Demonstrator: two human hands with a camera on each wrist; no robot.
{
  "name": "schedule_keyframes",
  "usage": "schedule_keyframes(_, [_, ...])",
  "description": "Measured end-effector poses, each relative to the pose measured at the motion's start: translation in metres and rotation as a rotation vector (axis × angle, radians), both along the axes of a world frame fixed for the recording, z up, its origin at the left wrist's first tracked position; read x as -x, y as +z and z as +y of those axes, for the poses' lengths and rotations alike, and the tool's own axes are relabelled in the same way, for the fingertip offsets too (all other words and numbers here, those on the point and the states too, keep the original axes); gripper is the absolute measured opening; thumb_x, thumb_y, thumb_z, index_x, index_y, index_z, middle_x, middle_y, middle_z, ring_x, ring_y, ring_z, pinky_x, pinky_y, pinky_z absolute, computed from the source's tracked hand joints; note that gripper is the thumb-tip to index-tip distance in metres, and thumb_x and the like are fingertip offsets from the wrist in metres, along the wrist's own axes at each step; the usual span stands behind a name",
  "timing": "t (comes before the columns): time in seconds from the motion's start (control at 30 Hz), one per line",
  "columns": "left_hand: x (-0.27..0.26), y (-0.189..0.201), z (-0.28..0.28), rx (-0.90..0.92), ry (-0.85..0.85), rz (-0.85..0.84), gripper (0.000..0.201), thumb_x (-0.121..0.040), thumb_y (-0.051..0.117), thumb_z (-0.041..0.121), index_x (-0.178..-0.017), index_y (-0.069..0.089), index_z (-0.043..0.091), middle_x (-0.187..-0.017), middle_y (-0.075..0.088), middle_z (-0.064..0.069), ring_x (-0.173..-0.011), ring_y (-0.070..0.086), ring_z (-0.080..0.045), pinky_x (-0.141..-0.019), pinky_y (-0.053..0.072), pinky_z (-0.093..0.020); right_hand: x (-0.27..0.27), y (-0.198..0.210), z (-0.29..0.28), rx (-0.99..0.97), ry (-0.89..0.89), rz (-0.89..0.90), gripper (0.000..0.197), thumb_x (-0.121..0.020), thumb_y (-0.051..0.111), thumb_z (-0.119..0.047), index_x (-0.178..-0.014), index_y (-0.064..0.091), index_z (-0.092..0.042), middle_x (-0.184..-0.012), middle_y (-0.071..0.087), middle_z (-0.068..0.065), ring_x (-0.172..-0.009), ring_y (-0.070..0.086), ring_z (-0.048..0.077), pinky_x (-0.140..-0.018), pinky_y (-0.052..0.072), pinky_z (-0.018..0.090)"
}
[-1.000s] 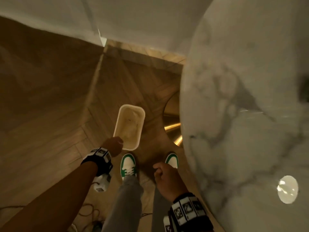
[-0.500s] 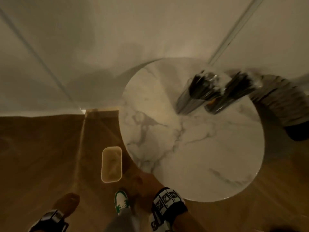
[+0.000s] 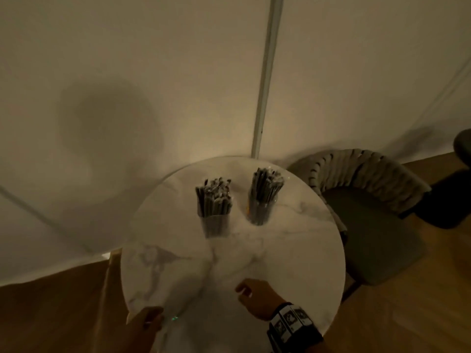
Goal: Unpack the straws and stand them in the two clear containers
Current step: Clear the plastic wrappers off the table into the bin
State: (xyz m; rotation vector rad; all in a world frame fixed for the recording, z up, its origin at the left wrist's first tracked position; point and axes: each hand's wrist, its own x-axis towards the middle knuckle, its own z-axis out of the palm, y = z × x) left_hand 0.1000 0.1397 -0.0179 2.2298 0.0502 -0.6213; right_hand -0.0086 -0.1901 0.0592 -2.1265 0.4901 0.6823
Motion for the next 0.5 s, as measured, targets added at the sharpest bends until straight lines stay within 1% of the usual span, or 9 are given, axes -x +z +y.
schedule_keyframes(0.07, [0.012,0.038,-0.053,0.006,-0.041,-0.011,0.019,-0.090,0.068,0.008,-0.091,0.069,0.028,-0.088,0.075,-0.001,-0.067,0.071,-0.011,-0.074,0.058,-0.034,0.001,0.001,-0.041,0.019,-0.008,0.007,0.030,-0.100,0.050,-0.029,-0.127,0.059,-0.021,-0.110,0.054,-0.004,-0.096,0.051,0.015,-0.082,0.039,0.023])
schedule_keyframes(0.1, [0.014,0.045,-0.072,-0.005,-0.069,-0.018,0.016,-0.091,0.066,0.012,-0.095,0.068,0.027,-0.088,0.075,0.003,-0.070,0.071,-0.008,-0.076,0.057,-0.030,0.002,0.002,-0.058,0.030,-0.007,0.005,0.029,-0.100,0.050,-0.029,-0.127,0.059,-0.021,-0.110,0.053,-0.004,-0.096,0.051,0.015,-0.083,0.039,0.023])
schedule_keyframes(0.17, [0.012,0.058,-0.104,0.023,-0.096,-0.060,0.014,-0.093,0.065,0.016,-0.102,0.067,0.027,-0.091,0.075,0.006,-0.074,0.070,-0.002,-0.071,0.054,-0.018,0.001,0.000,-0.085,0.054,0.001,-0.010,0.028,-0.100,0.050,-0.027,-0.125,0.060,-0.021,-0.111,0.055,-0.002,-0.096,0.051,0.015,-0.083,0.039,0.022])
schedule_keyframes(0.2, [0.010,0.067,-0.121,0.047,-0.084,-0.066,0.015,-0.093,0.065,0.019,-0.104,0.065,0.029,-0.093,0.074,0.006,-0.076,0.069,-0.003,-0.071,0.054,-0.018,0.000,-0.002,-0.096,0.062,0.000,-0.020,0.028,-0.099,0.050,-0.025,-0.125,0.061,-0.020,-0.114,0.057,0.000,-0.097,0.051,0.015,-0.083,0.039,0.023])
schedule_keyframes(0.27, [0.004,0.073,-0.149,0.072,-0.046,-0.077,0.020,-0.091,0.068,0.025,-0.110,0.061,0.029,-0.098,0.072,0.005,-0.085,0.069,-0.010,-0.070,0.055,-0.023,-0.002,-0.010,-0.113,0.093,-0.003,-0.036,0.028,-0.098,0.051,-0.024,-0.124,0.061,-0.021,-0.124,0.058,0.003,-0.104,0.054,0.019,-0.088,0.041,0.026])
schedule_keyframes(0.33, [-0.010,0.080,-0.177,0.105,0.021,-0.099,0.045,-0.083,0.076,0.031,-0.122,0.053,0.022,-0.107,0.066,0.002,-0.092,0.067,-0.017,-0.069,0.052,-0.022,-0.003,-0.022,-0.124,0.173,0.029,-0.037,0.033,-0.097,0.053,-0.027,-0.130,0.056,-0.023,-0.133,0.053,0.004,-0.121,0.050,0.024,-0.103,0.041,0.032])
schedule_keyframes(0.37, [-0.020,0.081,-0.190,0.125,0.070,-0.086,0.063,-0.078,0.080,0.036,-0.129,0.047,0.019,-0.113,0.061,0.001,-0.095,0.065,-0.018,-0.074,0.052,-0.024,-0.003,-0.027,-0.129,0.208,0.033,-0.029,0.037,-0.097,0.054,-0.029,-0.134,0.053,-0.024,-0.138,0.048,0.004,-0.129,0.045,0.026,-0.109,0.038,0.035])
schedule_keyframes(0.43, [-0.043,0.081,-0.214,0.138,0.145,-0.069,0.100,-0.066,0.085,0.050,-0.143,0.033,0.015,-0.129,0.052,-0.004,-0.107,0.060,-0.022,-0.088,0.054,-0.035,-0.005,-0.035,-0.135,0.256,0.027,-0.021,0.047,-0.096,0.055,-0.030,-0.141,0.046,-0.027,-0.148,0.039,0.003,-0.136,0.035,0.027,-0.114,0.033,0.038])
schedule_keyframes(0.5, [-0.063,0.081,-0.234,0.141,0.195,-0.092,0.131,-0.051,0.087,0.064,-0.151,0.020,0.014,-0.146,0.040,-0.007,-0.124,0.051,-0.026,-0.101,0.048,-0.043,-0.010,-0.041,-0.139,0.305,0.057,-0.017,0.058,-0.094,0.057,-0.033,-0.148,0.037,-0.029,-0.157,0.028,0.005,-0.141,0.027,0.030,-0.116,0.031,0.042])
